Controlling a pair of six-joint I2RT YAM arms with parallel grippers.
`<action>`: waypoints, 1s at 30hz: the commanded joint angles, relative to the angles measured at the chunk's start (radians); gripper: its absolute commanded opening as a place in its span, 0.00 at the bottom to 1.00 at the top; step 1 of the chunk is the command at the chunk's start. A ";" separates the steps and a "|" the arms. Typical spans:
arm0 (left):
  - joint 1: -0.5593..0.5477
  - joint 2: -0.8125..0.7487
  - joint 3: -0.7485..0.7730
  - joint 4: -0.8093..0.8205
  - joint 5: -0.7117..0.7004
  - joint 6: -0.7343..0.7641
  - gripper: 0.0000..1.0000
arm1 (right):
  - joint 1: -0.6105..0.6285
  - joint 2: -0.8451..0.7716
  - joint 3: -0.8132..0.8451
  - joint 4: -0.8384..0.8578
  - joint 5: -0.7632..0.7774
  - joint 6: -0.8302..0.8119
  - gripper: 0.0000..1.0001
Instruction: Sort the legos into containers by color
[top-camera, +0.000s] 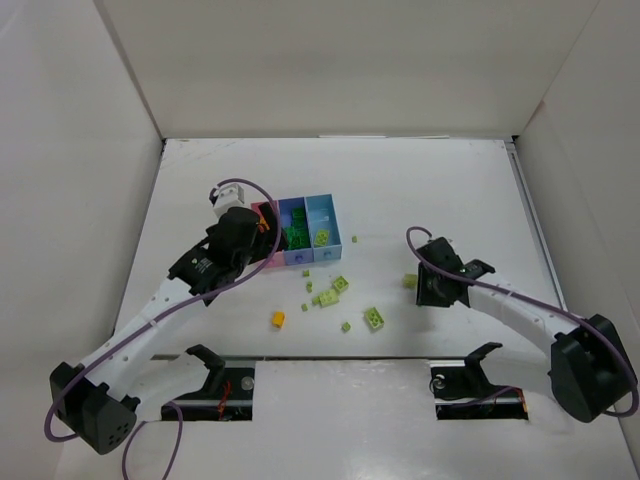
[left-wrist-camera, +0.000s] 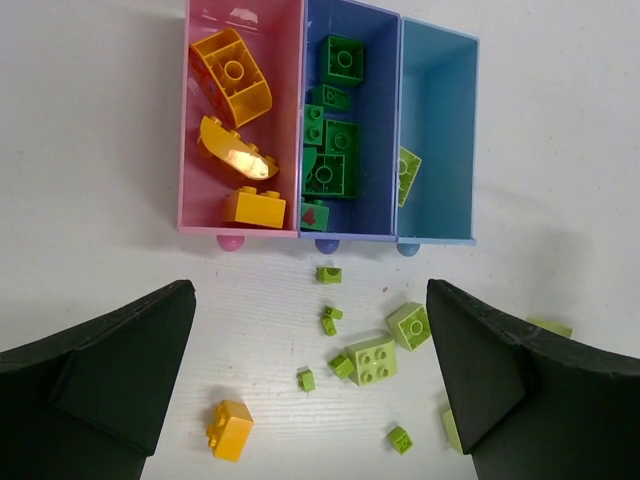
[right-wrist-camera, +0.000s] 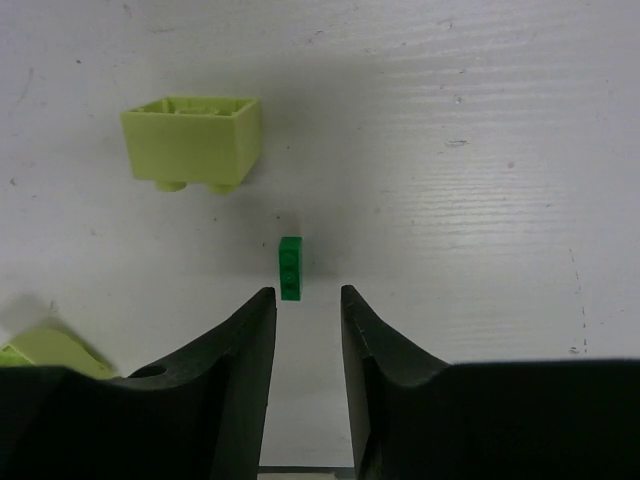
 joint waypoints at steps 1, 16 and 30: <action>0.006 0.005 -0.002 0.028 -0.016 0.015 1.00 | -0.019 0.038 0.046 0.006 -0.028 -0.032 0.37; 0.006 0.005 0.007 0.008 -0.053 0.015 1.00 | -0.055 0.233 0.132 0.013 -0.057 -0.144 0.28; 0.006 0.023 0.026 0.008 -0.053 0.015 1.00 | -0.085 0.267 0.161 0.018 -0.046 -0.175 0.40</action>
